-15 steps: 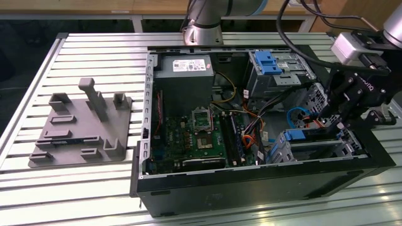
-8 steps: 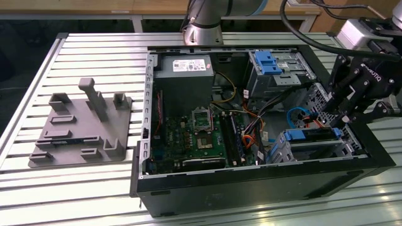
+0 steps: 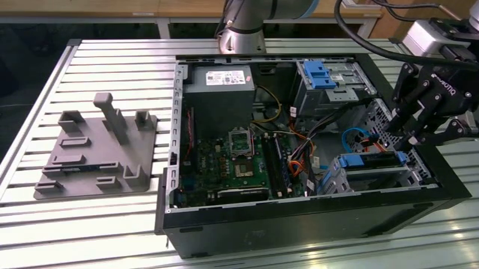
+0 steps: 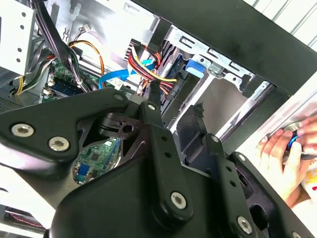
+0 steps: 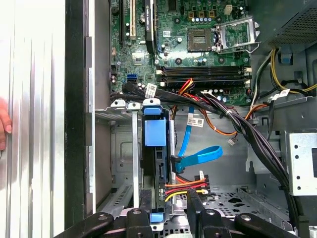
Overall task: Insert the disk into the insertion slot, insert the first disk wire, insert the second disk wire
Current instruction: 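Insert the second disk wire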
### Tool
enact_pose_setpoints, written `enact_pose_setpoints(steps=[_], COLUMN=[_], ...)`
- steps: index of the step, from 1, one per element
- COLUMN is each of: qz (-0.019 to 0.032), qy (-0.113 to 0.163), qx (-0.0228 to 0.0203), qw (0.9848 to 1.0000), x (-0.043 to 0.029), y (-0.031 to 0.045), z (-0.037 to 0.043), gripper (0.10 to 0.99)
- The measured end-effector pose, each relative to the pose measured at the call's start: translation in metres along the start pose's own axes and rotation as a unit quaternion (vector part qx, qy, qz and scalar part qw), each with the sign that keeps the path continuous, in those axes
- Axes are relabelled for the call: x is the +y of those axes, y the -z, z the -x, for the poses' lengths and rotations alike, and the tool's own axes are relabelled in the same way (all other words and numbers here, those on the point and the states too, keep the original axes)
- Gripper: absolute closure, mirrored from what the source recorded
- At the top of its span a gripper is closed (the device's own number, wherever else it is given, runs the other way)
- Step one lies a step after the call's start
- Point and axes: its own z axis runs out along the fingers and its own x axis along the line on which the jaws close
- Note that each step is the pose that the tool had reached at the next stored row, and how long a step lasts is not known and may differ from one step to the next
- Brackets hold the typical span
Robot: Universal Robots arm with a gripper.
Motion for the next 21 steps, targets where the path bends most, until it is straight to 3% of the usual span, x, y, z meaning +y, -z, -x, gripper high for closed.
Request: enact_pose_setpoints(steps=[8,13,15,17,20,21], qz=[0.0,-0.0002,-0.0005,-0.0009,-0.002,-0.0022], qy=[0.0,0.0,-0.001,-0.002,-0.004,-0.004], qx=[0.0009,0.0061,0.012,0.021,0.0449,0.0504], qw=[1.0,1.0,0.9999,0.9998,0.999,0.9987], x=[0.0002,0.0006,0.0012,0.0024,0.0066,0.0085], y=[0.0013,0.0045,0.0057,0.0064,0.0061,0.006], z=[0.0012,0.0065,0.0101,0.014,0.0174,0.0186], gripper=[0.671,0.671,0.671,0.671,0.671,0.671])
